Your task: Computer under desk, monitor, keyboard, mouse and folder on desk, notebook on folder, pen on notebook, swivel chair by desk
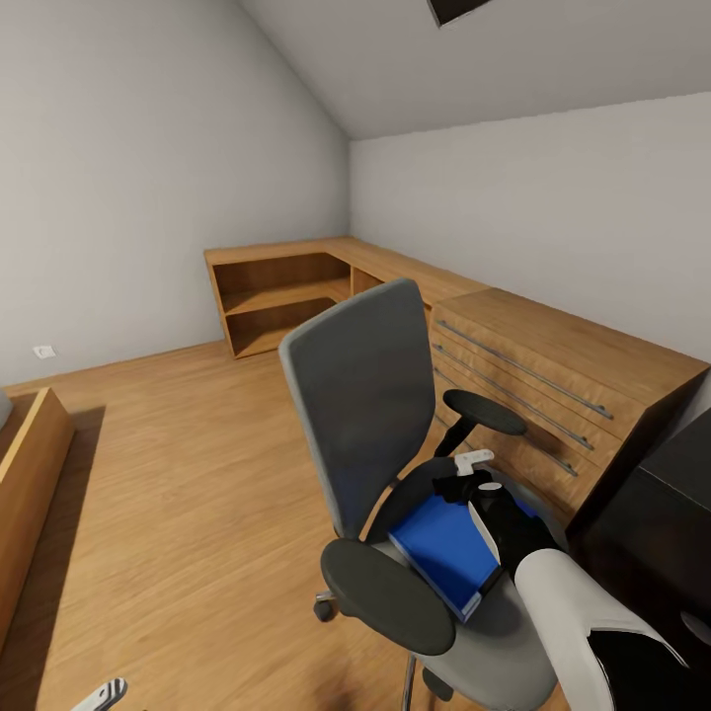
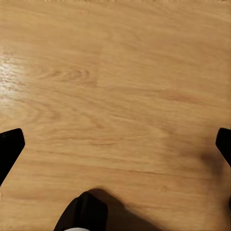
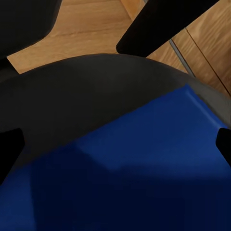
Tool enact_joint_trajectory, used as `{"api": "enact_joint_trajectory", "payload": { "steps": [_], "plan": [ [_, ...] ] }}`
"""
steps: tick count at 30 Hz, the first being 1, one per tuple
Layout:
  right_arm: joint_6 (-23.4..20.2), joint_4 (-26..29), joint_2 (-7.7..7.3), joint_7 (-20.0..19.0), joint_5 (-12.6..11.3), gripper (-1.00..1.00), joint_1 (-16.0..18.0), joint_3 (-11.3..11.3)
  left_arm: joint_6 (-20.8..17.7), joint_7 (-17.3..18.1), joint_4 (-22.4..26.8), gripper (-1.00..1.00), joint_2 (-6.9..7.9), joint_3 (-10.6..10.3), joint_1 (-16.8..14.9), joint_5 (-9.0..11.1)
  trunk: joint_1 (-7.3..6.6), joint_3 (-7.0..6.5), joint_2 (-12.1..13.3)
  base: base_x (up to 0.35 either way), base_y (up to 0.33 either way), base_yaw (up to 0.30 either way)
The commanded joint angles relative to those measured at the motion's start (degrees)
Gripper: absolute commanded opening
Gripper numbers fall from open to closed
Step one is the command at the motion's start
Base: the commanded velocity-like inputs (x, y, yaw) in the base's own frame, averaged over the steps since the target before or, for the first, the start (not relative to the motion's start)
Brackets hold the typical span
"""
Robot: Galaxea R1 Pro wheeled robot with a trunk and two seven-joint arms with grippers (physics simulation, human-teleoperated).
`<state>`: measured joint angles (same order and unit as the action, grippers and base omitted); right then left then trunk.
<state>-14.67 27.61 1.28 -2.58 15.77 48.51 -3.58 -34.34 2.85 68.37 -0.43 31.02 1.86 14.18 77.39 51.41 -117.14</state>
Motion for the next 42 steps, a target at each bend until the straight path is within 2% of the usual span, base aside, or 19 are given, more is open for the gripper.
{"api": "enact_joint_trajectory", "payload": {
  "steps": [1,6,15,30,37,42],
  "plan": [
    [-0.3,0.1,0.06,-0.3,0.6,1.00,0.0,-0.4,-0.3,0.3,0.1,1.00,-0.03,0.5,0.0,0.1,0.00,0.04,0.0,-0.029,0.000,0.000],
    [-0.3,0.1,0.05,-0.3,0.6,1.00,0.0,-0.4,-0.3,0.3,0.1,1.00,-0.01,1.5,0.0,0.1,0.00,0.04,0.0,-0.174,0.000,0.000],
    [-0.2,0.1,0.03,-0.3,0.6,1.00,0.0,-0.4,-0.2,0.3,0.1,1.00,0.00,1.8,0.0,0.1,0.00,0.04,0.0,-0.097,0.000,0.000],
    [0.0,0.6,0.01,-0.3,0.6,1.00,0.0,-0.5,-0.2,0.3,0.1,1.00,0.00,1.9,0.0,0.1,0.00,0.04,0.0,-0.003,0.000,0.000],
    [0.0,4.0,0.12,-0.3,0.5,1.00,0.0,-0.5,-0.1,0.3,0.1,1.00,0.00,1.9,0.0,0.1,0.00,0.04,0.0,0.012,0.000,0.000],
    [-0.2,4.7,0.19,-0.3,0.5,1.00,0.0,-0.6,-0.1,0.4,0.1,1.00,0.00,1.9,0.0,0.1,0.00,0.04,0.0,0.215,0.000,0.000]
  ]
}}
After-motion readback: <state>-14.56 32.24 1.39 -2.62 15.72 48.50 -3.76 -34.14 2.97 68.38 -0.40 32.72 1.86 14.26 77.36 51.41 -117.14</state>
